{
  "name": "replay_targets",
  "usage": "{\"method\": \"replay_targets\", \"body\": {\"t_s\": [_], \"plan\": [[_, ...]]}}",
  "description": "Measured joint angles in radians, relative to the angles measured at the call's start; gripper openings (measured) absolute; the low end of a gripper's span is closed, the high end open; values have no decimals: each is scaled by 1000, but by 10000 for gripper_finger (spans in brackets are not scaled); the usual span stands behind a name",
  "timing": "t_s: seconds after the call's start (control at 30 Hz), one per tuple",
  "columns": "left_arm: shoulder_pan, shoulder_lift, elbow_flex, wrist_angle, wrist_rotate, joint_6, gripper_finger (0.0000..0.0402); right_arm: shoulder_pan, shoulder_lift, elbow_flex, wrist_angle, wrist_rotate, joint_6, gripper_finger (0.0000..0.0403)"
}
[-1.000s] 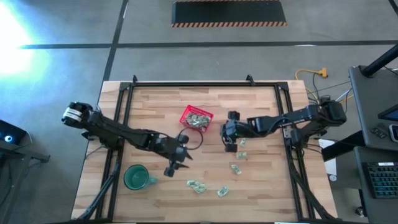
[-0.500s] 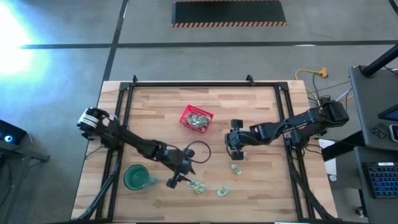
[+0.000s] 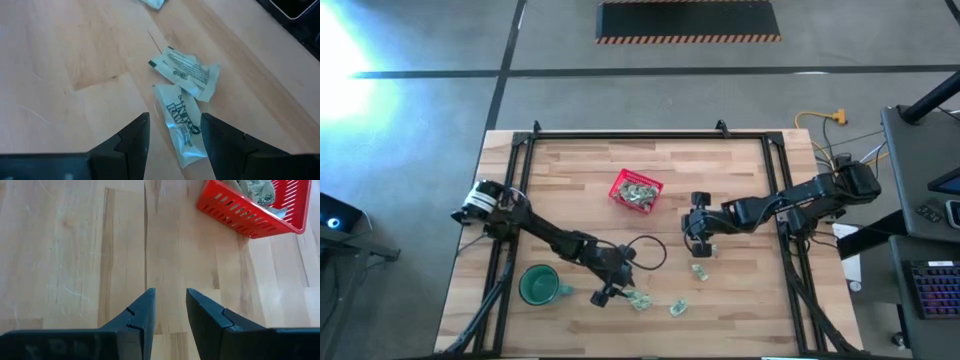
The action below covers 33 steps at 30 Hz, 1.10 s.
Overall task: Pick and place items into bin
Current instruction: Put the stevia packet into the red bin
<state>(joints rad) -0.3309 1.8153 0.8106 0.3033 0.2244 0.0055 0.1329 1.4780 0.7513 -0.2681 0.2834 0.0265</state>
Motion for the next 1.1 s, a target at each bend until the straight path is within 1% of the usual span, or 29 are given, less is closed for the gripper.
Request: {"method": "replay_targets", "body": {"t_s": [0.43, 0.53, 0.63, 0.97, 1.03, 1.1], "plan": [[0, 5, -13, -16, 20, 1, 160, 0, 0, 0, -6, 5, 0, 84], [-1, 5, -13, -20, 21, 6, 153, 0, 0, -1, -6, 5, 0, 81], [-2, 5, -13, -26, 21, 20, 131, 0, 0, -2, -6, 5, 0, 78], [-3, 2, -15, -36, 9, 28, 27, 0, 0, -2, -6, 5, 0, 73], [-2, -2, -15, -39, 0, 28, 11, 0, 0, -2, -6, 5, 0, 76], [-1, -12, -15, -54, -21, 28, 3, 0, 0, -2, -6, 6, 0, 77]]}}
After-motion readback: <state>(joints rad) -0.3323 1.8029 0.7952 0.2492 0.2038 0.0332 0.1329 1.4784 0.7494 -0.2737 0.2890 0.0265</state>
